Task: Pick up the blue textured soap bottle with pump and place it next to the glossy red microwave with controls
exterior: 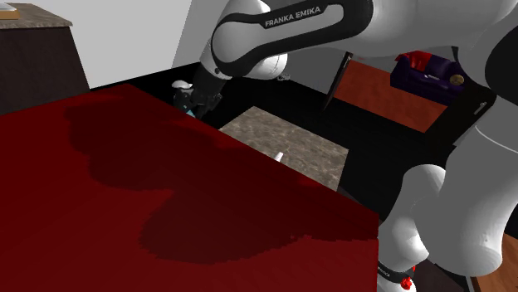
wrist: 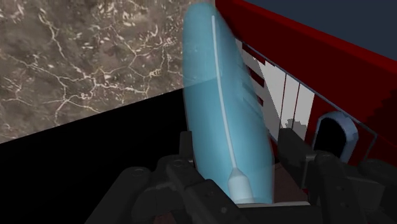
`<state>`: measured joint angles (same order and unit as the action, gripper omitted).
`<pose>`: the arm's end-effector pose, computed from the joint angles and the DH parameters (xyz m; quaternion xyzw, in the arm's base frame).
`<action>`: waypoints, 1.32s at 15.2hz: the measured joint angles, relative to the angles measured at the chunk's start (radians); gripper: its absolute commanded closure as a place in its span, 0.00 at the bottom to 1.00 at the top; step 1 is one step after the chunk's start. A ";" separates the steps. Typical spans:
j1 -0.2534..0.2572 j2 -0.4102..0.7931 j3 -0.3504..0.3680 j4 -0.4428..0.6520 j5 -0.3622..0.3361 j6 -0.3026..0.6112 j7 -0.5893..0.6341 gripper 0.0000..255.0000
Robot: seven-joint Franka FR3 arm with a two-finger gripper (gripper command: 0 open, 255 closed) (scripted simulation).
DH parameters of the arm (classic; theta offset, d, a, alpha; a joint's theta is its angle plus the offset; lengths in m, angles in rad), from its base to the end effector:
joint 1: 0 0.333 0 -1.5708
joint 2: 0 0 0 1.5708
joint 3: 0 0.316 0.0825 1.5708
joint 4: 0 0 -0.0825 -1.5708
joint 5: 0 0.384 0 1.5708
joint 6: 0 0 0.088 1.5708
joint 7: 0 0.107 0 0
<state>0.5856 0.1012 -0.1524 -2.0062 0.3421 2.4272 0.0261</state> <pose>0.5462 0.2563 0.4406 -0.9754 -0.0915 -0.1260 0.1560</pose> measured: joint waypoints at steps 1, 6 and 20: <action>0.000 0.009 0.001 0.001 0.005 0.009 -0.004 1.00; -0.003 0.037 0.006 -0.033 0.036 0.065 -0.038 1.00; -0.009 0.102 0.024 -0.075 0.102 0.166 -0.103 1.00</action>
<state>0.5763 0.2031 -0.1283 -2.0813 0.4439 2.5929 -0.0772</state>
